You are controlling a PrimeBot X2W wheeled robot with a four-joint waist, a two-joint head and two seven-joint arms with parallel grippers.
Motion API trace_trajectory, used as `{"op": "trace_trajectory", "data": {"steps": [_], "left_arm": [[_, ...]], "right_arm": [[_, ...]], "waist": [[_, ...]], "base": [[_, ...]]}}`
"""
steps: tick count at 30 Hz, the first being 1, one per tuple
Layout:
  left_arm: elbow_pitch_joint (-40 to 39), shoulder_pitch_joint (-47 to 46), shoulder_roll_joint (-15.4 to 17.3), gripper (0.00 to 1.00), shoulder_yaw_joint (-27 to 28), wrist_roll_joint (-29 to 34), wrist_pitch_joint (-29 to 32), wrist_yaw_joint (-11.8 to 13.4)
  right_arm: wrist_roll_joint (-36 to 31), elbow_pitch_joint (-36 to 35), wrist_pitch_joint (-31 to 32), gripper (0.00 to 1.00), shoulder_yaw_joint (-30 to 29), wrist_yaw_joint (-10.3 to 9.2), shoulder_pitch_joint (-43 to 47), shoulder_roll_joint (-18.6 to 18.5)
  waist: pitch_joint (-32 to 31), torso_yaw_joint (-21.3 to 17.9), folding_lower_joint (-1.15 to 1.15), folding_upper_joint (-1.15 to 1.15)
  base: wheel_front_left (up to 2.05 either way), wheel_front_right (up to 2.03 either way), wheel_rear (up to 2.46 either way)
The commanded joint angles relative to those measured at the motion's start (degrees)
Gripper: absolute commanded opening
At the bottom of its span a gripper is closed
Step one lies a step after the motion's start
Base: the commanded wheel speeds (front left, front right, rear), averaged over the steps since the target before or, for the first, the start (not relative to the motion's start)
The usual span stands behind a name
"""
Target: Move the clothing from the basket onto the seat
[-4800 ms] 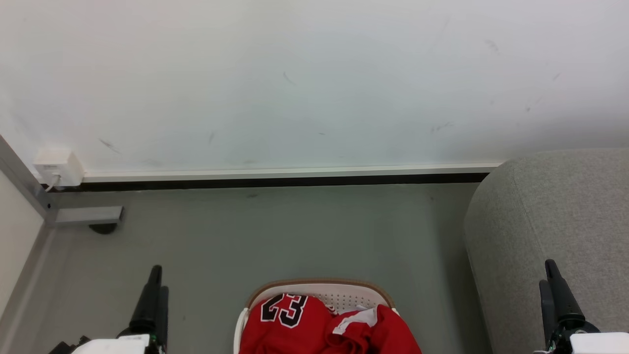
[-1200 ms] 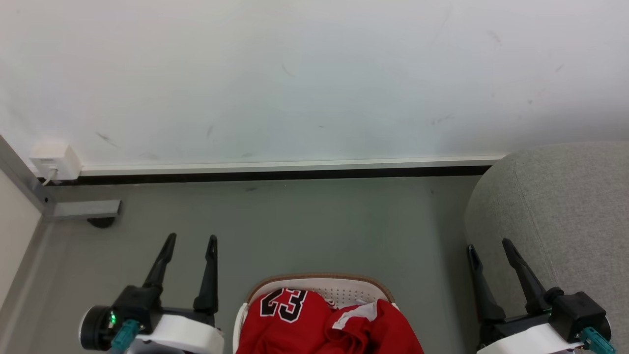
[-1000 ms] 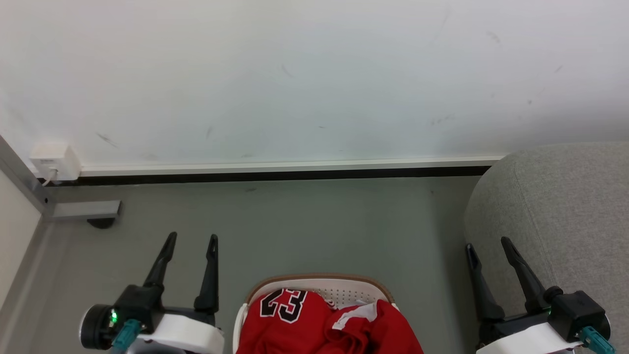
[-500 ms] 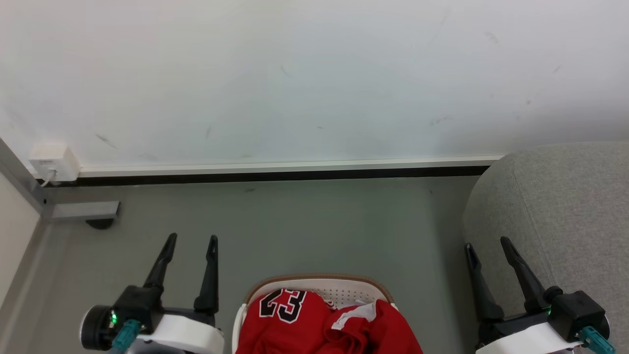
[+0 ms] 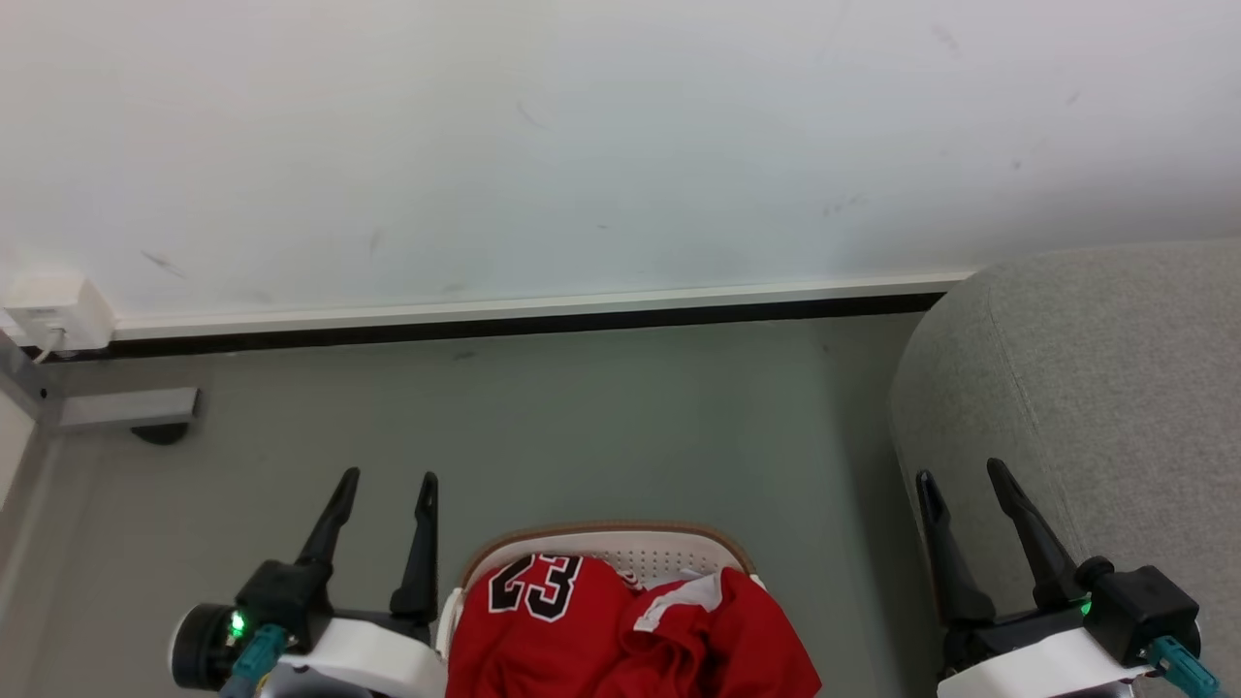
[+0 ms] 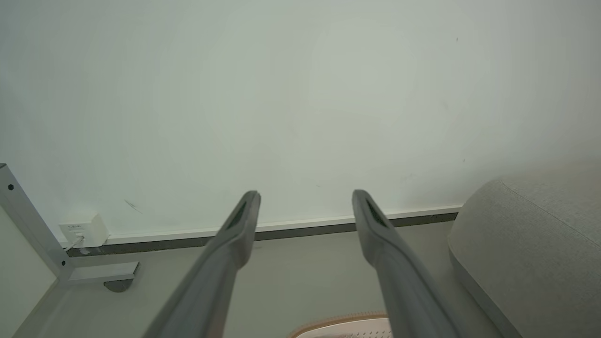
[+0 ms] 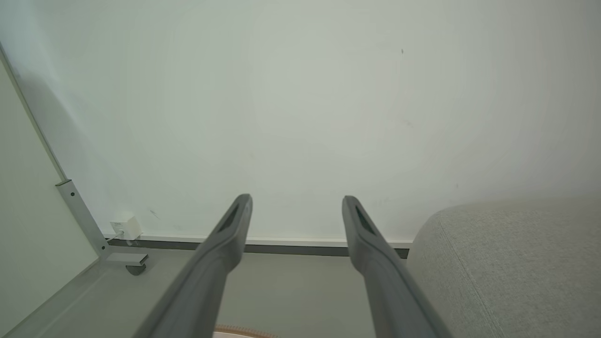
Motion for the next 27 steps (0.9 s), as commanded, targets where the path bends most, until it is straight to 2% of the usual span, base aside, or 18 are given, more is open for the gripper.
{"op": "trace_trajectory", "data": {"steps": [1,14,20,27], "left_arm": [[0.52,-1.11,0.19,1.00,-0.07,-0.20,-0.06,-0.26],[7.57,-5.15,0.98,1.00,-0.95,1.22,-0.05,-1.68],[15.18,-9.91,2.19,1.00,-2.53,1.96,-0.06,-2.96],[28.37,-16.45,4.76,1.00,-5.84,2.99,-0.06,-4.66]], "right_arm": [[0.59,-0.22,-0.18,1.00,-0.18,-0.12,-1.00,-0.09],[1.08,-1.27,-0.18,1.00,-1.03,-0.12,-3.24,0.91],[1.15,-2.13,-0.18,1.00,-1.68,-0.12,-4.91,1.37],[1.73,-3.08,-0.18,1.00,-2.49,-0.12,-7.26,1.75]], "waist": [[1.08,-1.05,0.00,0.00],[7.16,-7.28,0.00,0.00],[11.84,-9.78,0.00,0.00],[17.54,-12.38,0.00,0.00]], "base": [[0.00,0.00,0.00],[0.00,0.00,0.00],[0.00,0.00,0.00],[0.00,0.00,0.00]]}}
